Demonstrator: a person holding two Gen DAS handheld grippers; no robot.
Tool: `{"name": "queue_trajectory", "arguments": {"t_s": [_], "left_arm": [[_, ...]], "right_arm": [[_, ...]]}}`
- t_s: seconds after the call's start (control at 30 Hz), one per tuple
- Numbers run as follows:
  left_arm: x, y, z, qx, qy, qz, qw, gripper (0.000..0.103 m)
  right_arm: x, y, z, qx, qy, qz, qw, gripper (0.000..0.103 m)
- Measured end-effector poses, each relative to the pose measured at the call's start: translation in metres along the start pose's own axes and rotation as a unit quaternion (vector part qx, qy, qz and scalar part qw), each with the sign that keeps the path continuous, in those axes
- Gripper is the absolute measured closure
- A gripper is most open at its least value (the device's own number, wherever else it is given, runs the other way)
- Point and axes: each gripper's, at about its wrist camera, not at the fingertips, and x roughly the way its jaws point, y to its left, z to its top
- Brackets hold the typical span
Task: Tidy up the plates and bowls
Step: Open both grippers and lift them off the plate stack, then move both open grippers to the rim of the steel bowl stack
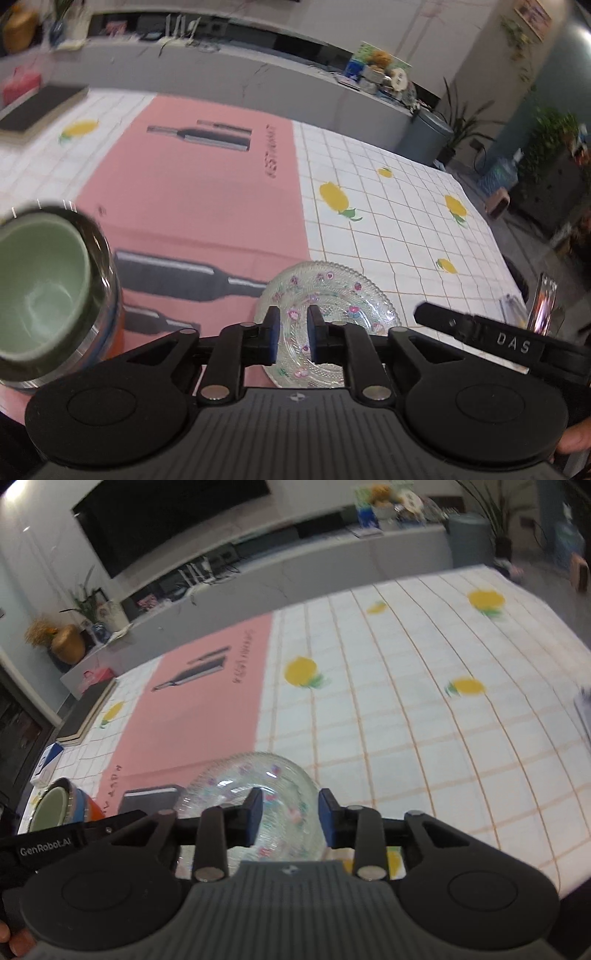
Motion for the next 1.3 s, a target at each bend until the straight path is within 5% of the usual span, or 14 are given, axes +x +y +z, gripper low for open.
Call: {"name": "queue_trajectory", "arguments": {"t_s": [0.17,0.23,0.4,0.6,0.93,1.1,1.3], "left_arm": [[-0.024,0.002,0.011,0.023,-0.022,0.013,0.9994,0.069],[-0.033,0.008,0.016,0.024,-0.034,0.018,0.9990,0.051],[-0.057,0.038,0.029,-0.006,-0.068,0.040,0.9968,0.032],[-0.076,0.083,0.043,-0.039,-0.081,0.088,0.9921,0.030],[-0.078,0.144,0.048,-0.060,0.032,0.124,0.9900,0.030],[-0.070,0.168,0.043,-0.111,0.074,0.092,0.9867,0.030],[-0.062,0.184,0.039,-0.144,0.078,0.075,0.9836,0.030]], "right_arm": [[-0.006,0.026,0.006,-0.029,-0.022,-0.011,0.999,0.027],[-0.007,0.036,0.008,-0.025,-0.034,-0.036,0.998,0.019],[-0.001,0.054,0.014,-0.004,-0.037,-0.029,0.999,0.019],[0.012,0.089,0.022,-0.013,-0.009,-0.003,1.000,0.019],[0.057,0.158,0.024,-0.053,0.117,0.045,0.991,0.019],[0.083,0.179,0.020,-0.043,0.189,0.058,0.979,0.020],[0.105,0.187,0.014,0.000,0.239,0.068,0.969,0.026]]}}
